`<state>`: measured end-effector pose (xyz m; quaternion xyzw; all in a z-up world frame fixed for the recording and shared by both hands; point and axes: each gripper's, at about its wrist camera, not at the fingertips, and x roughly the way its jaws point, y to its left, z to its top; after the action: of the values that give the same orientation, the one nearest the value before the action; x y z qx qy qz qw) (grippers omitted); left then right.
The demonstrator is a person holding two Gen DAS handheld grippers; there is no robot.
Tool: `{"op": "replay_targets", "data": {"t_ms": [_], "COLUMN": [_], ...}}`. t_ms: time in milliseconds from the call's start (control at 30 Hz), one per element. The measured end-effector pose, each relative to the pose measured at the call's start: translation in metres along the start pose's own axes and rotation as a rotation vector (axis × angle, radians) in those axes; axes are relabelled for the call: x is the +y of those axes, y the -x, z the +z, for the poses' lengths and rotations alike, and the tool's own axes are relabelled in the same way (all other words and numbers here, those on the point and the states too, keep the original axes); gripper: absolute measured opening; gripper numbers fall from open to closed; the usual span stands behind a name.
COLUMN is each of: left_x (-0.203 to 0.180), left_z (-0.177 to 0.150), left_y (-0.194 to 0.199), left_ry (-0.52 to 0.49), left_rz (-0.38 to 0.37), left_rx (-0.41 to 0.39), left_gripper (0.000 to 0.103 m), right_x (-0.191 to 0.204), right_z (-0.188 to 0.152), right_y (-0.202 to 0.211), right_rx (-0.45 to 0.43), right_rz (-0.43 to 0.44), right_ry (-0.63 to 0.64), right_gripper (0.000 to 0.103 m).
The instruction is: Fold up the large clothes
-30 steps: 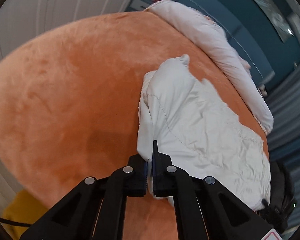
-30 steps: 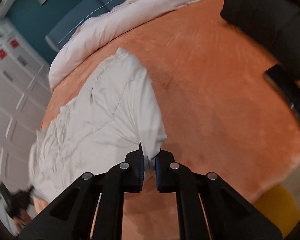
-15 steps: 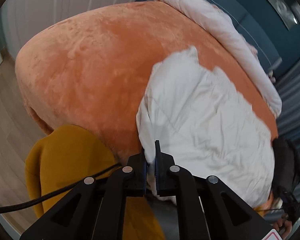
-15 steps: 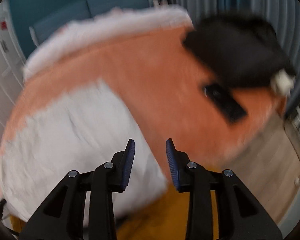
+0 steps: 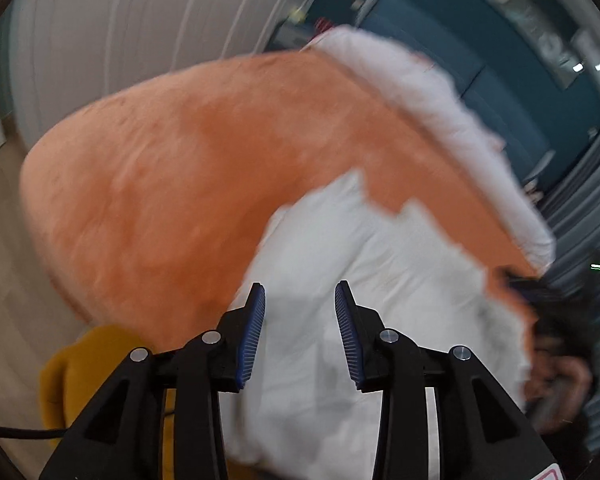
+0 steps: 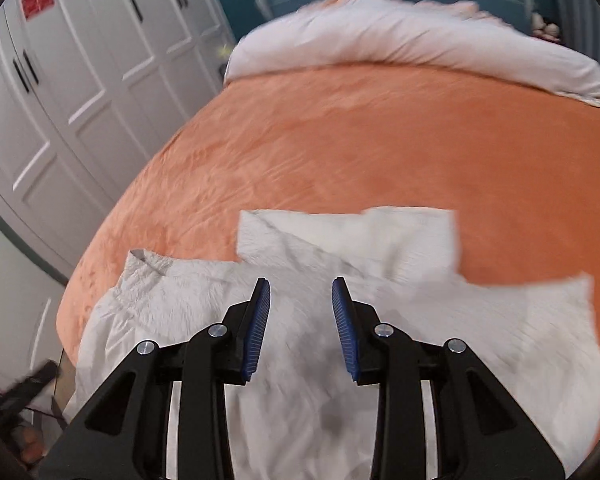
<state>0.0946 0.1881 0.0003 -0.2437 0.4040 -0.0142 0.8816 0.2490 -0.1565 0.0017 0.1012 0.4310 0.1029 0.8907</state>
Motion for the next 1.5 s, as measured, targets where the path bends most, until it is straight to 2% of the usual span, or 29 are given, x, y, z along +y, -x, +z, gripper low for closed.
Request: {"op": "replay_targets", "data": {"t_ms": [67, 167, 200, 233, 300, 333, 367, 400, 433, 467, 500, 567, 633, 667, 733, 767, 833, 967, 1000, 1033, 1100, 1167, 1200, 1233, 1267, 1333, 1433, 1500], "left_x": [-0.016, -0.044, -0.05, -0.06, -0.07, -0.073, -0.075, -0.076, -0.076, -0.076, -0.076, -0.075, -0.074, -0.073, -0.069, -0.069, -0.072, -0.106, -0.115, -0.127, -0.146, -0.158, -0.162, -0.165, -0.166, -0.163, -0.158, -0.158], "left_z": [0.019, 0.037, 0.039, 0.04, 0.038, 0.036, 0.032, 0.029, 0.025, 0.021, 0.014, 0.004, 0.0, 0.001, 0.005, 0.006, 0.013, 0.035, 0.038, 0.041, 0.042, 0.04, 0.037, 0.034, 0.032, 0.026, 0.021, 0.021], "left_y": [-0.012, -0.048, -0.058, -0.074, -0.103, -0.115, -0.13, -0.139, -0.148, -0.154, -0.161, -0.168, -0.171, -0.172, -0.171, -0.17, -0.16, -0.137, -0.14, -0.147, -0.17, -0.194, -0.208, -0.219, -0.226, -0.239, -0.253, -0.255], "left_ry": [-0.045, -0.099, -0.118, -0.148, -0.186, -0.194, -0.204, -0.219, -0.245, -0.266, -0.298, -0.353, -0.372, -0.367, -0.344, -0.34, -0.318, -0.273, -0.273, -0.27, -0.265, -0.263, -0.273, -0.288, -0.299, -0.329, -0.333, -0.34], "left_rz": [-0.036, -0.044, -0.042, -0.034, -0.007, 0.004, 0.034, 0.05, 0.084, 0.106, 0.126, 0.158, 0.179, 0.178, 0.157, 0.149, 0.132, -0.022, -0.051, -0.082, -0.096, -0.074, -0.028, 0.011, 0.03, 0.085, 0.117, 0.129], "left_rx": [-0.017, 0.0, 0.003, 0.012, 0.036, 0.053, 0.073, 0.081, 0.083, 0.085, 0.089, 0.069, 0.064, 0.068, 0.082, 0.085, 0.084, 0.044, 0.056, 0.079, 0.141, 0.191, 0.206, 0.218, 0.224, 0.219, 0.236, 0.235], "left_gripper": [0.037, 0.037, 0.037, 0.037, 0.037, 0.037, 0.037, 0.037, 0.037, 0.037, 0.038, 0.039, 0.039, 0.04, 0.04, 0.04, 0.039, 0.039, 0.04, 0.041, 0.042, 0.042, 0.042, 0.041, 0.041, 0.041, 0.042, 0.042], "right_x": [0.011, 0.033, 0.04, 0.045, 0.052, 0.057, 0.06, 0.061, 0.058, 0.044, 0.026, -0.009, -0.02, -0.021, -0.027, -0.036, -0.055, -0.103, -0.116, -0.129, -0.14, -0.137, -0.131, -0.124, -0.121, -0.123, -0.145, -0.146], "right_z": [0.01, 0.024, 0.023, 0.023, 0.022, 0.021, 0.02, 0.02, 0.022, 0.03, 0.037, 0.034, 0.03, 0.032, 0.034, 0.033, 0.032, 0.017, 0.013, 0.011, 0.012, 0.014, 0.017, 0.022, 0.026, 0.026, 0.014, 0.017], "right_y": [-0.026, -0.07, -0.08, -0.088, -0.104, -0.115, -0.124, -0.128, -0.128, -0.125, -0.125, -0.138, -0.137, -0.129, -0.088, -0.063, -0.036, -0.011, -0.013, -0.02, -0.035, -0.055, -0.066, -0.069, -0.065, -0.058, -0.092, -0.079], "right_rx": [0.035, 0.091, 0.103, 0.114, 0.138, 0.165, 0.184, 0.192, 0.188, 0.15, 0.136, 0.172, 0.163, 0.135, -0.007, -0.1, -0.134, -0.093, -0.067, -0.021, 0.034, 0.108, 0.147, 0.152, 0.125, 0.055, 0.162, 0.127], "right_rz": [0.013, -0.012, -0.022, -0.028, -0.032, -0.036, -0.051, -0.065, -0.065, -0.041, -0.018, 0.056, 0.099, 0.107, 0.129, 0.084, 0.037, -0.066, -0.1, -0.112, -0.102, -0.103, -0.102, -0.114, -0.132, -0.108, -0.136, -0.143], "right_ry": [0.039, 0.092, 0.105, 0.117, 0.155, 0.184, 0.21, 0.228, 0.223, 0.143, 0.047, -0.123, -0.189, -0.196, -0.238, -0.259, -0.272, -0.271, -0.29, -0.33, -0.365, -0.333, -0.282, -0.233, -0.207, -0.236, -0.328, -0.362], "right_gripper": [0.032, 0.033, 0.039, 0.048, 0.058, 0.056, 0.048, 0.017, 0.007, 0.005, 0.005, 0.005, 0.008, 0.008, 0.008, 0.01, 0.01, 0.013, 0.023, 0.037, 0.042, 0.037, 0.014, 0.008, 0.008, 0.006, 0.006, 0.009]}}
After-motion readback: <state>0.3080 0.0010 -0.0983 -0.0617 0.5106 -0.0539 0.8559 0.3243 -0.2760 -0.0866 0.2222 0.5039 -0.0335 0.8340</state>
